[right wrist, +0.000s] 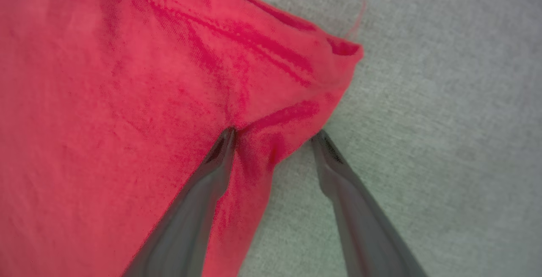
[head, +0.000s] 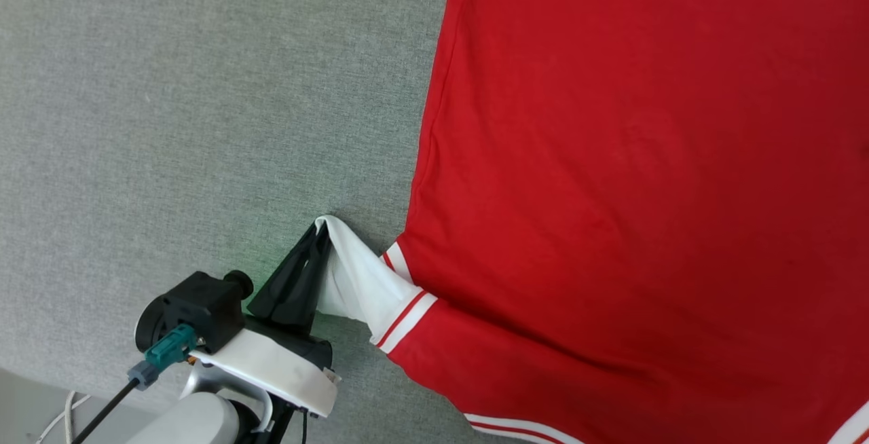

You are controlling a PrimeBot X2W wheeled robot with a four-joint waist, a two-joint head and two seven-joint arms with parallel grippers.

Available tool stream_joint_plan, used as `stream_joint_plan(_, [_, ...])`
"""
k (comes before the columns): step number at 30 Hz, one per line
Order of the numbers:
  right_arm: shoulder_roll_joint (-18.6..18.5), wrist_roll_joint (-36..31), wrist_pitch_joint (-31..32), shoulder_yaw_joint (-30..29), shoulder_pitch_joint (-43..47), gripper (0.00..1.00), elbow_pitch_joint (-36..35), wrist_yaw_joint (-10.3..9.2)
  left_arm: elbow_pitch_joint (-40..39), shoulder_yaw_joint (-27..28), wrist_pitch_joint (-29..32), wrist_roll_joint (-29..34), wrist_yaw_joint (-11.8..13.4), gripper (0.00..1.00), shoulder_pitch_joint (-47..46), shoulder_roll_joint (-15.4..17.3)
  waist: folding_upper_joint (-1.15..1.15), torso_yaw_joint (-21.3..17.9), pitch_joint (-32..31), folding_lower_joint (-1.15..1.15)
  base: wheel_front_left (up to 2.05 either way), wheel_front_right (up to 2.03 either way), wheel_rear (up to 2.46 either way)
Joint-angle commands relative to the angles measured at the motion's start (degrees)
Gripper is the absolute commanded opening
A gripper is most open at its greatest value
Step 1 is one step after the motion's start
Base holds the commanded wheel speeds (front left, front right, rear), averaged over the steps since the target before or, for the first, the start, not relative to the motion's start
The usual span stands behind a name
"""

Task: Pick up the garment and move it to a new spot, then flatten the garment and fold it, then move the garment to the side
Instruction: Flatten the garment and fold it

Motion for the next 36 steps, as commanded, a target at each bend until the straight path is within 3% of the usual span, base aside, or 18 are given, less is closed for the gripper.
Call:
stream_joint_plan(1, [0.72,0.03,0.25,1.92,4.77,0.0,2.01,-0.03,0.22,0.46,-0.14,0.21,-0.15,0.0,-0.54,-0.14,0.0,-0.54,-0.98,0.0,0.0,0.0,0.0])
stream_joint_plan(7, [0.3,2.57,-5.0,3.1,2.43,0.0,-1.37,-0.03,0.95,2.23,-0.14,-0.11,0.88,0.0,2.79,0.2,0.0,-3.34,-6.87,0.0,0.0,0.0,0.0])
stream_joint_plan(13, [-5.33,8.81,-8.76,8.08,7.12,0.0,-7.51,-0.04,0.74,3.45,-0.14,-0.74,1.75,0.0,6.35,1.12,0.0,-6.43,-13.2,0.0,0.0,0.0,0.0])
stream_joint_plan(20, [-15.72,16.47,-16.06,9.63,21.63,0.0,-17.96,-0.04,0.41,4.25,-0.08,-2.06,3.28,0.0,10.74,2.7,0.0,-9.83,-18.15,0.0,0.0,0.0,0.0])
stream_joint_plan(26, [-21.25,19.74,-22.92,7.2,39.14,0.0,-21.67,-0.04,0.51,5.08,-0.09,-2.9,3.85,0.0,13.55,3.82,0.0,-12.51,-20.74,0.0,0.0,0.0,0.0])
stream_joint_plan(29, [-21.45,21.4,-25.22,5.24,47.89,0.0,-21.42,-0.04,0.56,5.48,-0.1,-3.19,3.9,0.0,14.42,4.11,0.0,-13.52,-21.28,0.0,0.0,0.0,0.0])
stream_joint_plan(36, [-17.55,22.16,-28.37,3.02,63.05,0.0,-18.23,-0.04,1.24,5.35,-0.1,-3.12,3.07,0.0,14.22,3.85,0.0,-14.61,-21.13,0.0,0.0,0.0,0.0])
